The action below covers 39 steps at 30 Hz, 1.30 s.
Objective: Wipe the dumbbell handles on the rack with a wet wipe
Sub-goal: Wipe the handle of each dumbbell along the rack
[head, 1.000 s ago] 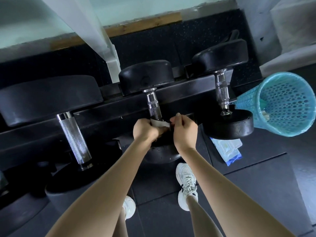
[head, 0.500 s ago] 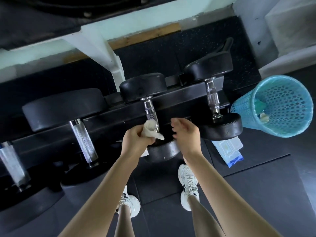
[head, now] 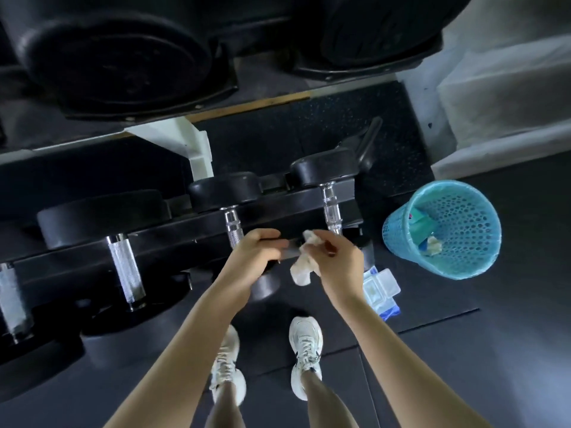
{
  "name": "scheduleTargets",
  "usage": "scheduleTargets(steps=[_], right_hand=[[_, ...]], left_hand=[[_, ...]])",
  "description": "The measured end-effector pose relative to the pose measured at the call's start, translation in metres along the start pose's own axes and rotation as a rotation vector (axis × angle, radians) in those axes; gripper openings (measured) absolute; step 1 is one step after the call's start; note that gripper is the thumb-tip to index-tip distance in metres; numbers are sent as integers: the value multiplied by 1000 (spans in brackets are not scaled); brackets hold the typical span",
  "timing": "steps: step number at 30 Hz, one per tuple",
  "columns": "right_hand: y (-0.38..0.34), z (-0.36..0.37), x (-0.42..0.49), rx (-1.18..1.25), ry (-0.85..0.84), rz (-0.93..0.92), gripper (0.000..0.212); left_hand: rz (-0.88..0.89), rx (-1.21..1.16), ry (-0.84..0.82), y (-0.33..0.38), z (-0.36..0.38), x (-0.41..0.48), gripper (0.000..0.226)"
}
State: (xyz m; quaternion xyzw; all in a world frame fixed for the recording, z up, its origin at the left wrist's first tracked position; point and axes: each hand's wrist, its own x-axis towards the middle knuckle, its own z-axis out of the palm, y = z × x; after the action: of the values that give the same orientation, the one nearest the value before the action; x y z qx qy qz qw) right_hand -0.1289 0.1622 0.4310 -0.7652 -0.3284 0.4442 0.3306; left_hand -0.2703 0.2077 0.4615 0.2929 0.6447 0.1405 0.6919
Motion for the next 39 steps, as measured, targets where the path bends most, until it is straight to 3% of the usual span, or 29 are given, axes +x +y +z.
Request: scheduleTargets(steps=[4,7,12,17,19,23,26,28,31,34,39], right_hand=[[4,-24,44,43,297,91,23],[2,-22,90,-13,357,69,8],[25,18,140,-194,192,56,21],[43,20,142,-166,198,74,27],[46,15,139,-244,170,-12,30],[61,14,124,-523,98,-241,36],[71,17,117,-544,134,-367,35],[66,15,120,-461,246,-402,32],[48,15,136,-236,345,-239,14],[46,19,147,19,276,-2,10],[55,1,152,132,125,23,15]], left_hand=[[149,123,130,15,12,16,22],[230,216,207,25,21,36,26],[371,400,271,44,31,75,29],[585,696,303,67,38,111,32],[663,833,237,77,41,124,37],[639,939,77,92,57,147,48],[620,1041,41,91,75,159,51],[619,998,75,87,83,162,48],[603,795,42,82,84,167,42],[545,660,15,83,82,171,33],[528,602,-23,82,80,170,29]])
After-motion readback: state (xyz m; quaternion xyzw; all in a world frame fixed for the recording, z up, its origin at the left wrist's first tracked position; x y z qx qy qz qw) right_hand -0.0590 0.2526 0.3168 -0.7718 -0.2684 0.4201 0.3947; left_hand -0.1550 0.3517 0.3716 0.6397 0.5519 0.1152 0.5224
